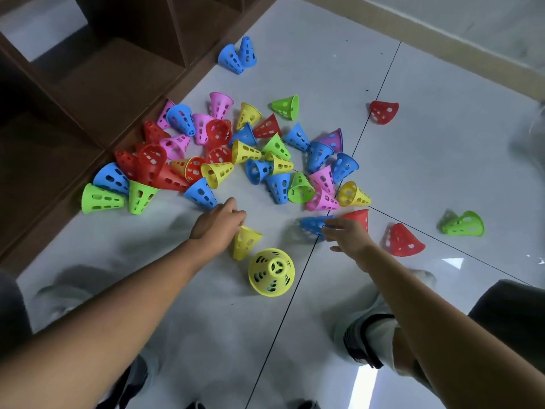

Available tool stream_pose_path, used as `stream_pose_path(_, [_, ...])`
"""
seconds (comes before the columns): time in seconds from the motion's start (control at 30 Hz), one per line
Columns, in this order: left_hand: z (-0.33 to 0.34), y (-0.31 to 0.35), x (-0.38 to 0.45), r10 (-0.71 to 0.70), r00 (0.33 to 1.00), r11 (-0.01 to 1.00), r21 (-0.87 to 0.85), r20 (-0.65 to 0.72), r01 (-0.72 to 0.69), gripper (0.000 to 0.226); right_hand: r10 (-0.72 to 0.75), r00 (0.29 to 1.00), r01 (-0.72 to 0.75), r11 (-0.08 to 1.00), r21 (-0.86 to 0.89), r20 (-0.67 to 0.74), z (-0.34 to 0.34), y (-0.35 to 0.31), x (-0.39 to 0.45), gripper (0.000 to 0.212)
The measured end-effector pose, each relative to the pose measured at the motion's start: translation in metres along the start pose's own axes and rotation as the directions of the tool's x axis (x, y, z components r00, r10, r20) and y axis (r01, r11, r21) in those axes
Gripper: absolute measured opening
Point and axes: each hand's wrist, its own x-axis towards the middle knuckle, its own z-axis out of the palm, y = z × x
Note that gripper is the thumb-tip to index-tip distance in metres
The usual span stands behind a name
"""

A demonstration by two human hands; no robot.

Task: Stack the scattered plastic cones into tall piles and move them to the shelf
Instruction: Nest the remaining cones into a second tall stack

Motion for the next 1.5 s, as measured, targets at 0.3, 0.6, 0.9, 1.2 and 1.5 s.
stream_pose_path(0.3, [-0.005, -0.014, -0.013, -0.01, 0.994, 0.948, -0.319, -0.106, -0.024, 0.016, -0.048, 0.989, 0.063, 0.992, 0.108, -0.136, -0.006, -0.014, -0.008, 0.023])
stream_pose_path(0.6, [-0.074, -0.001, -0.033, -0.119, 0.992, 0.452, -0.887, 0.046, 0.095, 0.01, -0.009, 0.99, 0.076, 0.875, 0.478, -0.142, -0.014, -0.032, -0.027, 0.004])
stream_pose_path(0.9, [-0.141, 0.019, -0.068, 0.15, 0.968, 0.229, -0.96, 0.199, 0.162, 0.023, -0.132, 0.991, 0.093, 0.754, 0.65, 0.012, -0.033, -0.052, -0.063, 0.017])
stream_pose_path(1.2, [-0.137, 0.036, -0.078, 0.259, 0.916, 0.365, -0.909, 0.308, 0.202, 0.023, -0.319, 0.927, 0.085, 0.691, 0.718, 0.197, -0.042, -0.083, -0.095, 0.023])
stream_pose_path(1.5, [-0.096, 0.04, -0.078, 0.154, 0.914, 0.471, -0.842, 0.375, 0.265, 0.017, -0.351, 0.842, 0.008, 0.768, 0.641, 0.41, -0.031, -0.092, -0.104, 0.032])
